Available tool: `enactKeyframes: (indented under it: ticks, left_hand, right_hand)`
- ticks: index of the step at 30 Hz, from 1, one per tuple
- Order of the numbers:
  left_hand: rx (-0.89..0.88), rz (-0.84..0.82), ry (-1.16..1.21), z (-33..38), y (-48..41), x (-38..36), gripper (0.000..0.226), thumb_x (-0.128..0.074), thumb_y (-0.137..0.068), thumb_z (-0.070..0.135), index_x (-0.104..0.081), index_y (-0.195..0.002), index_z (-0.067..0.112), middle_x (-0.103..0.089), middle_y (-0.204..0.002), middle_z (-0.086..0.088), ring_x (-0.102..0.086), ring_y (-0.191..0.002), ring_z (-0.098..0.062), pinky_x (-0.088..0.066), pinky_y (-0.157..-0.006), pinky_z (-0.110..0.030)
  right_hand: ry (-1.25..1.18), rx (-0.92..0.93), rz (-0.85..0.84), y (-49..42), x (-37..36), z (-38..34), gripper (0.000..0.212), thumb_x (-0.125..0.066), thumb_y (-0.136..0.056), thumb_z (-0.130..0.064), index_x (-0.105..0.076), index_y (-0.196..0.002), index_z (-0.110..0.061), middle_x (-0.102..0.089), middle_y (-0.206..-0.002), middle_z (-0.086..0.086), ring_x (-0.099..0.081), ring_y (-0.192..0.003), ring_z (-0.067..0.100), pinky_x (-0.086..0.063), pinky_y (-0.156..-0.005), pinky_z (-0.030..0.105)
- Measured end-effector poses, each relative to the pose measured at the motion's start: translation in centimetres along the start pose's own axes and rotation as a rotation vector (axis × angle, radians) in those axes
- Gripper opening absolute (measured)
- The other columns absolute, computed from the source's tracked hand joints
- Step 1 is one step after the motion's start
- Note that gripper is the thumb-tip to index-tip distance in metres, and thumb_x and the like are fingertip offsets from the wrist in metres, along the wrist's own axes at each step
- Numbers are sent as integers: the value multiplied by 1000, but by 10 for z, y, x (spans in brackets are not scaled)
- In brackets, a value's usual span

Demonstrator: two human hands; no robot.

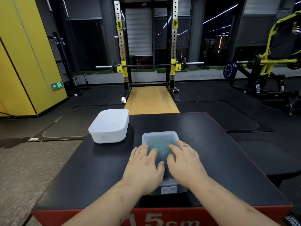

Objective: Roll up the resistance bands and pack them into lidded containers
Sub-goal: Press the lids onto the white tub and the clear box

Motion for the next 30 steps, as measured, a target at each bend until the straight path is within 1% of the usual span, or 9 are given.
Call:
enactKeyframes:
  ticks: [6,8,11,13,16,21,25,27,30]
  left_hand:
    - [32,-20,-69,-2,-22,16,41,-24,-101,54,-54,-109,27,-53,-118,0,-43,-117,-24,-24,-114,-44]
    - [50,-5,-64,-5,-26,11,41,-26,-101,55,-51,-115,26,-48,-132,-3,-37,-128,-24,-22,-115,-44]
    - [85,-67,17,-11,-30,-3,55,-28,-101,58,-40,-140,21,-15,-166,-8,-7,-155,-23,-4,-126,-45]
    - [89,-131,61,-13,-32,-8,67,-27,-101,59,-26,-155,20,0,-171,-9,5,-157,-21,3,-127,-44]
    - [77,-166,68,-14,-34,-7,72,-25,-102,60,-16,-161,19,4,-171,-12,8,-158,-21,4,-127,-42]
    - [80,-173,10,-12,-36,-1,67,-24,-100,62,-31,-154,22,-13,-169,-12,-4,-157,-24,2,-127,-47]
    - [77,-70,-54,-18,-52,11,52,-25,-100,59,-49,-132,25,-41,-146,-7,-30,-139,-24,-14,-121,-48]
    - [70,-92,-22,-23,-58,9,54,-25,-103,55,-40,-146,26,-28,-160,-9,-19,-149,-24,-11,-123,-46]
    - [76,-222,48,-28,-59,-3,63,-20,-105,52,-11,-163,27,8,-171,-6,13,-157,-18,5,-127,-46]
  right_hand:
    - [51,7,-20,-20,16,3,42,-35,-100,-33,-59,-132,-22,-55,-139,-3,-44,-127,21,-35,-109,38]
    - [73,40,-11,-23,14,7,43,-35,-102,-33,-55,-139,-23,-47,-150,-1,-39,-135,21,-30,-115,38]
    - [35,60,-64,-26,3,12,52,-32,-105,-33,-38,-156,-24,-17,-171,4,-13,-157,19,-12,-128,39]
    - [15,53,-112,-28,-3,15,56,-29,-106,-34,-29,-161,-24,-7,-173,5,-2,-159,17,-5,-129,40]
    - [8,47,-137,-30,-5,15,59,-27,-106,-36,-21,-164,-24,-2,-174,5,1,-160,17,-3,-130,40]
    - [12,39,-169,-32,0,11,56,-28,-107,-36,-27,-161,-24,-9,-173,7,-7,-159,20,-7,-129,39]
    - [26,26,-91,-49,9,8,50,-31,-105,-40,-47,-147,-20,-37,-157,7,-36,-143,25,-27,-121,40]
    - [17,22,-120,-56,8,9,53,-27,-106,-43,-40,-153,-21,-30,-163,9,-30,-148,25,-24,-123,41]
    - [27,22,-214,-59,-2,12,60,-22,-108,-47,-18,-164,-27,1,-173,8,-1,-160,20,-7,-129,42]
Point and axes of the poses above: each hand's wrist, its own y-axis away from the middle knuckle, its own x-axis out of the back of the hand, z = x × y, the point moved 2 cm from there along -y, towards the middle knuckle
